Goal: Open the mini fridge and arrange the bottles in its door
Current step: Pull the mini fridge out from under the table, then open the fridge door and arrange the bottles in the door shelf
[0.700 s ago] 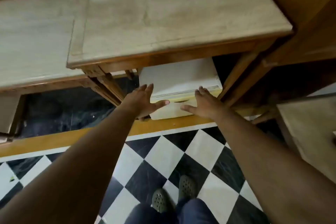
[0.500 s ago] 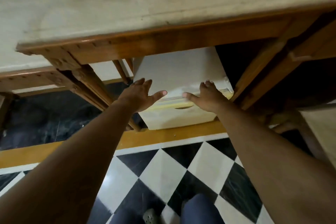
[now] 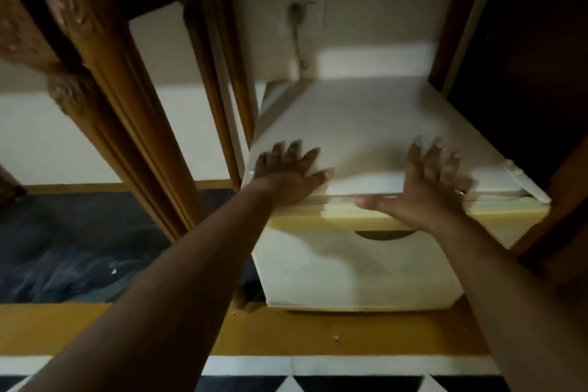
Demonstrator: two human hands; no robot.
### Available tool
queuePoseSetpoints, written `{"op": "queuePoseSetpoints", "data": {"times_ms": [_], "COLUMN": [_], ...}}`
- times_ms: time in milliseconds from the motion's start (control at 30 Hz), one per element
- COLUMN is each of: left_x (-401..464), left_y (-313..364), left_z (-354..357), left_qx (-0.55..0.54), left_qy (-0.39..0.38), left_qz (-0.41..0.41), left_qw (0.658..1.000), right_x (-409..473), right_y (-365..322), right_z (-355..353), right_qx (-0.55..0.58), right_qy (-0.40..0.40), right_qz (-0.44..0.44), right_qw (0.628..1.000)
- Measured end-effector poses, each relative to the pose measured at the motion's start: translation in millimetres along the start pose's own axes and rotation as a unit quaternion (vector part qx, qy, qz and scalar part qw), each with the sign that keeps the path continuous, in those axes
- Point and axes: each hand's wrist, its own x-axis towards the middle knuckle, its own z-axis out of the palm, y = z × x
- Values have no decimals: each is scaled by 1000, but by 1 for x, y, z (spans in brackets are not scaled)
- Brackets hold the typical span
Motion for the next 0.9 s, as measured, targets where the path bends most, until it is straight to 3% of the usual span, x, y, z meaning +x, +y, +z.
{"op": "queuePoseSetpoints", "data": {"times_ms": [167,433,733,900], "left_x": [-2,-13,12,28], "left_y": [-3,-4,7,81], "left_z": [2,11,2,0], "left_qx": [12,-8,54,64], "left_qy": [-19,32,31,40], "left_qz": [1,11,13,70], "left_qw": [1000,999,998,995], "right_x": [-13,-68,-140,-179], "right_y": [-7,22,97,131], "right_z": [-14,-26,-37,-52], "right_qx": [4,-21,-159,-178], "right_qy": [-70,-111,-17,12], "right_qz": [3,-45,9,86], "right_qw": [998,993,987,980]}}
